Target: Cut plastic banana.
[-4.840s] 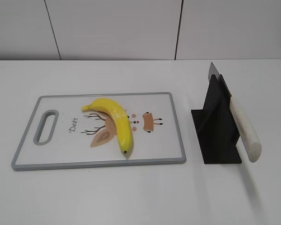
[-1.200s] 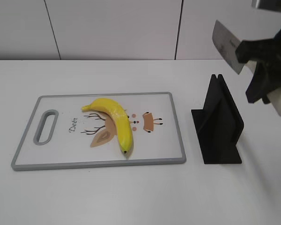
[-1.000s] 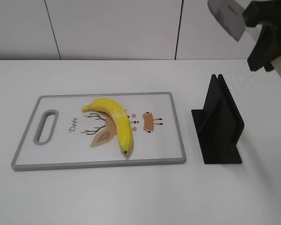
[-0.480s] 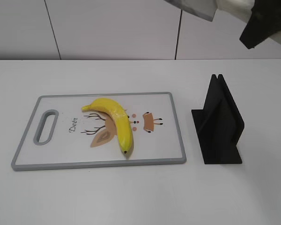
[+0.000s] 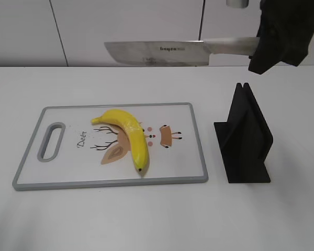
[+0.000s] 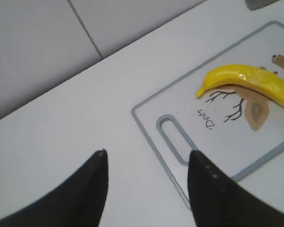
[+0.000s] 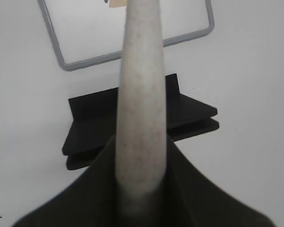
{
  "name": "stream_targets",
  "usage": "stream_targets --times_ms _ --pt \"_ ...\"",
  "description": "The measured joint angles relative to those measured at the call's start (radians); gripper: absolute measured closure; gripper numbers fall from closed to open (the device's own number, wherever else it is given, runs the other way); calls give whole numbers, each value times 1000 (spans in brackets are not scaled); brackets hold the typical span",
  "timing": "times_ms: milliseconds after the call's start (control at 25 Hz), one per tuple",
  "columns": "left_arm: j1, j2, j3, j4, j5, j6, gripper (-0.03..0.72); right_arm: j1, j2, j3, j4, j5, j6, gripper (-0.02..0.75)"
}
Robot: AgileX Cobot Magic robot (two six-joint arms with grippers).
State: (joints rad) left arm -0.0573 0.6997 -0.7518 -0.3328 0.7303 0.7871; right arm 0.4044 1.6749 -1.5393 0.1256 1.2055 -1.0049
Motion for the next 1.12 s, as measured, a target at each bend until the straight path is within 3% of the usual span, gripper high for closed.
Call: stream_targets --times_ms 280,480,600,800,960,1120 --pt "0 343 -225 -337 40 515 135 0 175 -157 61 -1 -225 568" --pt "-4 579 -393 -496 182 726 120 0 272 -240 129 0 -324 568" --pt "-37 704 -492 -493 250 762 120 0 309 -248 176 -2 -382 568" --pt "-158 874 -616 -360 278 770 120 0 337 -250 229 -13 -412 568" --pt "-227 963 -651 -289 269 770 128 0 354 -250 236 -25 -414 568" --pt "-248 1019 -655 -276 240 770 168 0 365 -250 244 -25 -415 568"
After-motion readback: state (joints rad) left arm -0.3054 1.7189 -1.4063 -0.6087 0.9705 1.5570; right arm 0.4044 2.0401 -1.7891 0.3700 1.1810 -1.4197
